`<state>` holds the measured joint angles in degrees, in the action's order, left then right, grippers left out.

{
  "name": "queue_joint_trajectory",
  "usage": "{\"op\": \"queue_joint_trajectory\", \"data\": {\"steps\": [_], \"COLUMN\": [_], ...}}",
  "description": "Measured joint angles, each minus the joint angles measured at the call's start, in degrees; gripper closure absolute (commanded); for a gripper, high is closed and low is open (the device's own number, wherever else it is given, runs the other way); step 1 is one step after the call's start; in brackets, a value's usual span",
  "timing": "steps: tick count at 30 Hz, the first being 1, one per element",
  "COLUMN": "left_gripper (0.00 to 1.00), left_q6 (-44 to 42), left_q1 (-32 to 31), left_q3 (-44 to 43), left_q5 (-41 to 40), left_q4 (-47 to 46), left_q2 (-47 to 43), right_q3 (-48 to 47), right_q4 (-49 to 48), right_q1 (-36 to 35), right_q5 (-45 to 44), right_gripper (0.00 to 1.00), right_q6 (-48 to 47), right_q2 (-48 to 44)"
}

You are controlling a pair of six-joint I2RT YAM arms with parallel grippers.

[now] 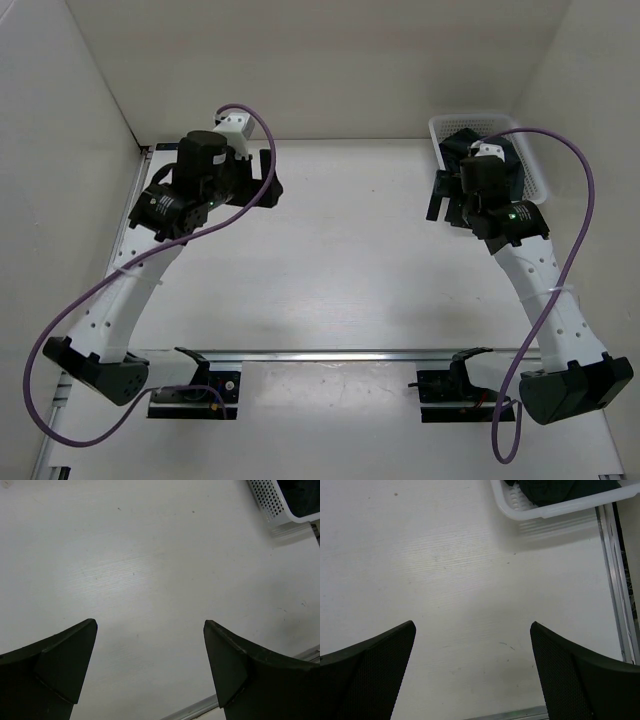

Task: Fold and stack the shorts
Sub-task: Grab the shorts from the pile

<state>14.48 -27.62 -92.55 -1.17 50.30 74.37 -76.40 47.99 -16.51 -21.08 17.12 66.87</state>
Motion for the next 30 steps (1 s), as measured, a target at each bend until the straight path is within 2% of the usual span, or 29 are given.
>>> {"op": "queue_joint_trajectory", "data": {"steps": [8, 15, 20, 23, 30], "left_gripper": [0.01, 0.01, 0.01, 0.01, 0.01], "left_q6": [-1.40, -0.85, -0.39, -0.11, 0.46], "left_q1": [0.00, 0.00, 0.00, 0.00, 0.00], "left_q3": [1.97, 1.99, 2.97, 2.93, 2.58], "left_q5": [-1.40, -2.54, -2.71, -2.73, -2.93], "left_q4": [-0.68, -0.11, 0.85, 0.92, 1.36], "left_q2": [-3.87, -1.29, 1.31, 3.58, 11.30], "right_q3": [-0.22, -6.49, -19.32, -27.61, -52.02], "right_q4": [0.11, -0.31, -0.81, -1.11, 1.18], "right_q1": [0.00, 4.02, 16.02, 21.38, 24.55], "right_q5": [-4.26, -5.33, 3.93, 8.11, 10.40], "right_gripper": [0.00, 0.04, 0.09, 0.08, 0.00], "right_q6": [0.59, 0.28, 1.51, 2.27, 3.69], "right_q2": [0.44, 10.67, 25.29, 33.73, 57.59]}}
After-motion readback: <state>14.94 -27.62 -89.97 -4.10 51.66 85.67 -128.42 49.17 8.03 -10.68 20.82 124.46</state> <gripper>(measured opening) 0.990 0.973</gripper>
